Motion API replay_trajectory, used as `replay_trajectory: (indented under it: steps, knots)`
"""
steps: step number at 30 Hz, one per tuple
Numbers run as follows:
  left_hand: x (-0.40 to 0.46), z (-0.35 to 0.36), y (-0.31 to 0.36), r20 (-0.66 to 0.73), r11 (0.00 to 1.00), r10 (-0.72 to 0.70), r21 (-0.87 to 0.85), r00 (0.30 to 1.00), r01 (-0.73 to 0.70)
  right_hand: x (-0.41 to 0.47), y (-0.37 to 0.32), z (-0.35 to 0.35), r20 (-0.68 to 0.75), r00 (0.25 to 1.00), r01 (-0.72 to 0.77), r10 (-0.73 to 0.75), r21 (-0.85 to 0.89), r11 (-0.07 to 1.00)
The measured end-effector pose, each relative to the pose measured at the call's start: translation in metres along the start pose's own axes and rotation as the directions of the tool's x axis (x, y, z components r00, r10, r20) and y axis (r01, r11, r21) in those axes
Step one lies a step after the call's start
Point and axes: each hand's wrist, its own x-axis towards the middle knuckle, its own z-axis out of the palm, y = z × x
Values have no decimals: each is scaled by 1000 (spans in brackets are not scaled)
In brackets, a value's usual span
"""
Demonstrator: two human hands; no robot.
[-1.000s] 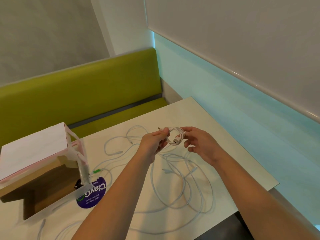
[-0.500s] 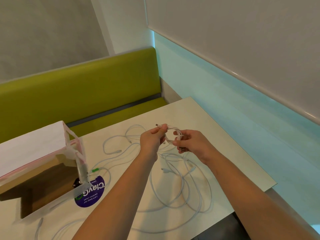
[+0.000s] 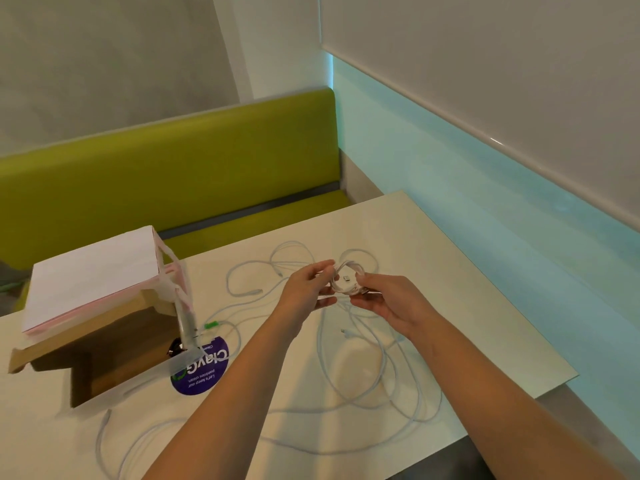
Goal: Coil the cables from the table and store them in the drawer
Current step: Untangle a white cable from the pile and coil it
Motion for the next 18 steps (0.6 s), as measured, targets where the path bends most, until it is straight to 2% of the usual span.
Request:
replay_trajectory:
  steps: [4, 7, 14, 18]
  knots:
    - [-2, -19, -8, -50, 992, 93, 87, 994, -89, 1, 10, 15, -11, 1000, 23, -24, -105, 994]
    - [-5, -38, -14, -74, 987, 103, 135, 992, -92, 0, 17, 27, -49, 997, 43, -52, -166, 985]
    - [-22, -110, -39, -246, 993, 33, 114, 969, -5, -8, 53, 91, -26, 996, 75, -88, -325, 943]
    - [-38, -157, -50, -359, 998, -41, 28, 932, 54, -5, 79, 141, 41, 997, 79, -68, -421, 903]
